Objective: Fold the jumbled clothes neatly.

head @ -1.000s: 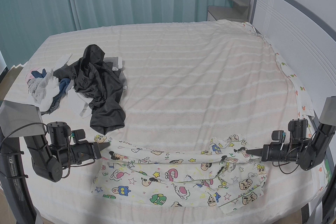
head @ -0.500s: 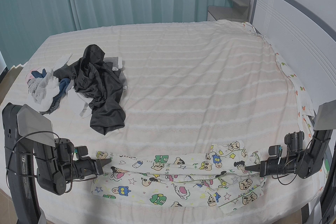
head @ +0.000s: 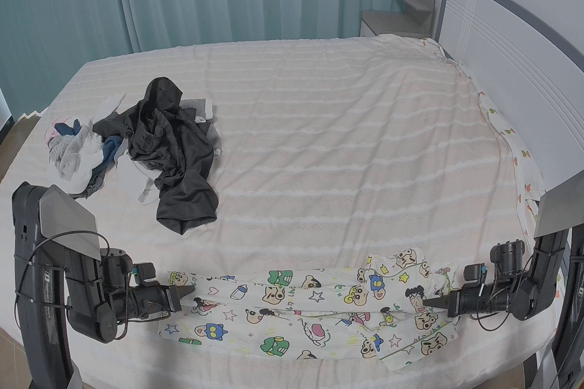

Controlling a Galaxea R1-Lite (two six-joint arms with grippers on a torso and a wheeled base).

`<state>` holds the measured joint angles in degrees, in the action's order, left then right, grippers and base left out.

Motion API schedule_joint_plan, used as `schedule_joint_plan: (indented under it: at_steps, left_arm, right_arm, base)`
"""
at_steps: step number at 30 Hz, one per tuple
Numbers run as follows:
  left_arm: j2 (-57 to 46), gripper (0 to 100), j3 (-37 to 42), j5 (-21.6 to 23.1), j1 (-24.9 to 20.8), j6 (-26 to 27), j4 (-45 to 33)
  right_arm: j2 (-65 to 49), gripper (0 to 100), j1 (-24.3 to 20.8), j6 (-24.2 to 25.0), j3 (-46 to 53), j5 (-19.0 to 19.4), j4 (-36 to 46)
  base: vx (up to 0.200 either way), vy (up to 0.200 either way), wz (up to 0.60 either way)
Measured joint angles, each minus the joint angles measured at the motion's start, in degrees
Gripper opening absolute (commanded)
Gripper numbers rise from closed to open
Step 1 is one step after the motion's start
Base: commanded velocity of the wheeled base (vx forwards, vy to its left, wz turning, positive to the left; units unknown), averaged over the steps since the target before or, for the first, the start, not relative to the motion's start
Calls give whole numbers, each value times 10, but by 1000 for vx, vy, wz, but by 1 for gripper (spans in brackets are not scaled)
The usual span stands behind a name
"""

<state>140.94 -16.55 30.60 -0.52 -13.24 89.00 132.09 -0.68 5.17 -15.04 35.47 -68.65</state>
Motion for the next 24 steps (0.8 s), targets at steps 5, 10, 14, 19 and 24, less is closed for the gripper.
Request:
schedule_joint_plan:
  at_steps: [5,10,14,19,24]
  left_arm:
    - [4,100,0,0,0,-3,0]
    - [4,100,2,0,1,-11,0]
    - [-13,100,7,-1,14,-38,0]
    - [-45,100,11,-3,54,-57,0]
    - [-77,100,12,-2,91,-117,0]
  right_arm:
    - [9,100,0,-1,15,-1,-11]
    - [4,100,3,0,25,-3,-18]
    - [-14,100,20,1,35,-5,-25]
    - [-47,100,57,1,51,-6,-29]
    - [-81,100,94,2,59,-3,-34]
  base:
    - [0,0,0]
    - [0,0,0]
    - [0,0,0]
    - [0,0,0]
    - [0,0,0]
